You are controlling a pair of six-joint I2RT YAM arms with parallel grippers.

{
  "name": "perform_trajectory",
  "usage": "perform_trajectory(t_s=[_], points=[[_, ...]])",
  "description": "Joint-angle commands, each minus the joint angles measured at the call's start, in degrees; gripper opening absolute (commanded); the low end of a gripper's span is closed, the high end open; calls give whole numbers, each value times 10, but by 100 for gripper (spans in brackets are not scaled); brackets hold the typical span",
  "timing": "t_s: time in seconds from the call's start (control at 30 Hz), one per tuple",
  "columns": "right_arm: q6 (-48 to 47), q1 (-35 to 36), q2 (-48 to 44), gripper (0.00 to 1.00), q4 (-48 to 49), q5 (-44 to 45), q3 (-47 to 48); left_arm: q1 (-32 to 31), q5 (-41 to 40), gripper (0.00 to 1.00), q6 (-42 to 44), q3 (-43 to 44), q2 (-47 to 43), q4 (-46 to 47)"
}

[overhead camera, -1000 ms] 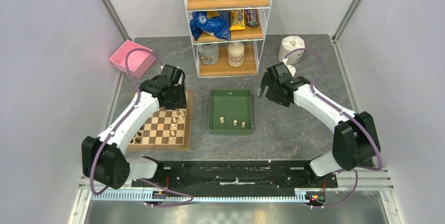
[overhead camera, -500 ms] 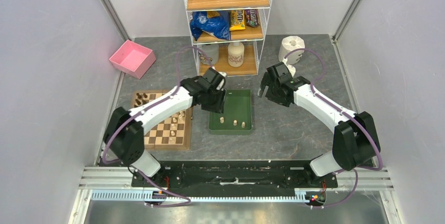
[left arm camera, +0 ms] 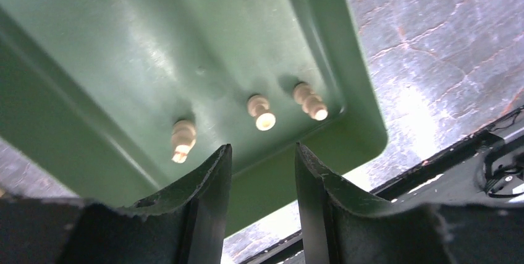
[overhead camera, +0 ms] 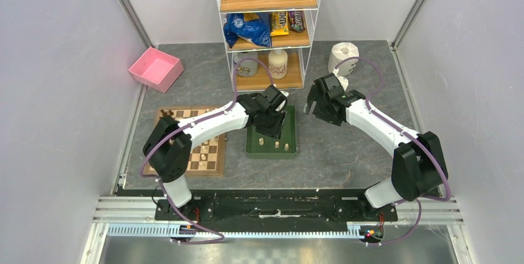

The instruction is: Set up the chess pieces on the board

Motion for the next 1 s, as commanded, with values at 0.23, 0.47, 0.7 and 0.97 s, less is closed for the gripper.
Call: perform_trajectory(t_s=[0.23, 0.47, 0.7, 0.97], points=[[19, -2, -29, 99, -13, 66, 7, -39, 46, 48, -11, 58, 54, 45], [38, -7, -36, 99, -30, 97, 1, -47, 53, 47, -9, 70, 76, 51], [35, -10, -35, 99, -31, 91, 0, -49, 44, 41, -12, 76, 94, 47], [34, -14, -32, 99, -31, 90, -1, -50, 35, 39, -13, 83, 109, 35]])
